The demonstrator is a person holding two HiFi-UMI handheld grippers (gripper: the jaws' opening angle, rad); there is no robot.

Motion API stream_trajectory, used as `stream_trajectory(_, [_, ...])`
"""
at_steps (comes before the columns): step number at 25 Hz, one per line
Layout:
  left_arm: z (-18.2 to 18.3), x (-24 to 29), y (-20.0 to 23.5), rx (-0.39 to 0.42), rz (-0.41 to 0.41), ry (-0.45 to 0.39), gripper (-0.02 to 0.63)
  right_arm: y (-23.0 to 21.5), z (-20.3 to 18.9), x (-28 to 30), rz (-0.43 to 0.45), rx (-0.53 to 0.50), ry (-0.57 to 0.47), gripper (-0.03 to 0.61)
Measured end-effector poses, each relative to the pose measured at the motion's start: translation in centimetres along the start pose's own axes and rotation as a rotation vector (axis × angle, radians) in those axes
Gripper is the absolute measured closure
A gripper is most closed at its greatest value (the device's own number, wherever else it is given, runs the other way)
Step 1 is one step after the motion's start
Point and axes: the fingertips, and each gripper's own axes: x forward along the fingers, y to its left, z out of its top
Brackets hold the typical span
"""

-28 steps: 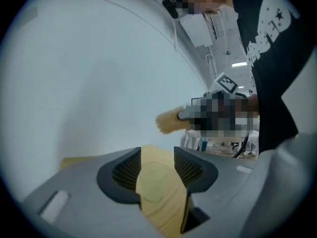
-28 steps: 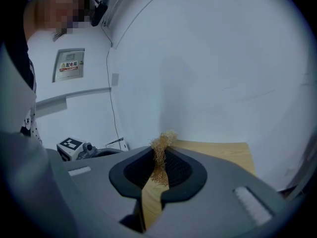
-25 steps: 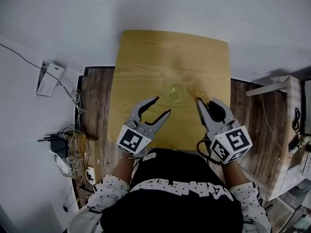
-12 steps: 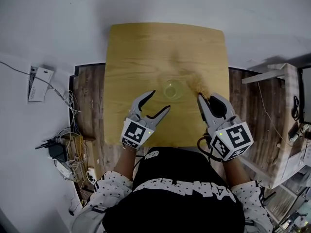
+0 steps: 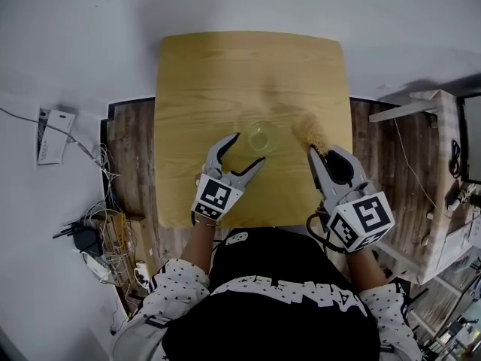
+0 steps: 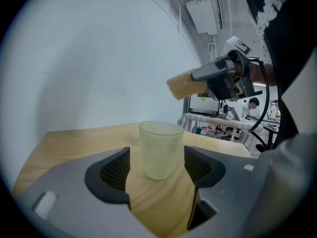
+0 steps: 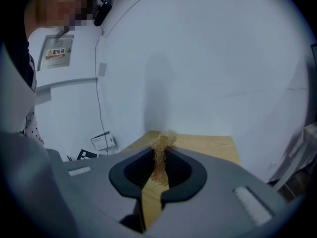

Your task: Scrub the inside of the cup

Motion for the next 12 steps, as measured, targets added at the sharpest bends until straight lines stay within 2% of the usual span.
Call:
stream_trajectory(7, [-0.8, 1.7, -0.3, 0.001, -0.037, 0.042, 0.250, -0.2, -0.2, -0.6, -0.031, 0.003, 0.006, 0.515])
stream_trajectory(12, [-1.0, 2.9, -0.8, -0.004, -0.055, 0.052, 0.244, -0.5, -0.2, -1.2, -0.052, -0.014, 0.007, 0.515])
